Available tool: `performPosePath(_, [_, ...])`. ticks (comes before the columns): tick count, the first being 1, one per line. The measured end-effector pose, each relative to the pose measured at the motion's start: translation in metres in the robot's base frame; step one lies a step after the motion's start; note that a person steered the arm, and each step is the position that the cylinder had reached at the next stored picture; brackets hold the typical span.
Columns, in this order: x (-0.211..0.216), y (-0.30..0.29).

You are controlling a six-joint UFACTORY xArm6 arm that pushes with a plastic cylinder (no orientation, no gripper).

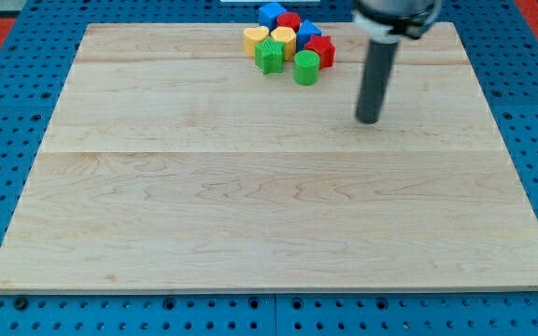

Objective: Move the arm towards the right center of the board

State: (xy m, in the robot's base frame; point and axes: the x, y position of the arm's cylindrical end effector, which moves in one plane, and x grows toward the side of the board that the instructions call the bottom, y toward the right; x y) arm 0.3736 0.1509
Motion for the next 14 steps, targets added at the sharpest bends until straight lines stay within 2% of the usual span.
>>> performPosePath(1, [-0.038,0.059])
performPosePath(2, [-0.071,0.059])
performPosePath(4, [-0.170,0.049])
performPosePath(5, [-0.182,0.035])
performPosePath(6, [-0.182,-0.005])
performPosePath(7, [-0.162,-0.015])
performPosePath(9, [-0.033,0.084])
performPosePath(10, [0.049,0.037])
performPosePath(11, [0.088,-0.014])
performPosePath(12, [0.094,-0.041])
performPosePath(13, [0.096,-0.130])
performPosePath(14, [0.096,-0.152])
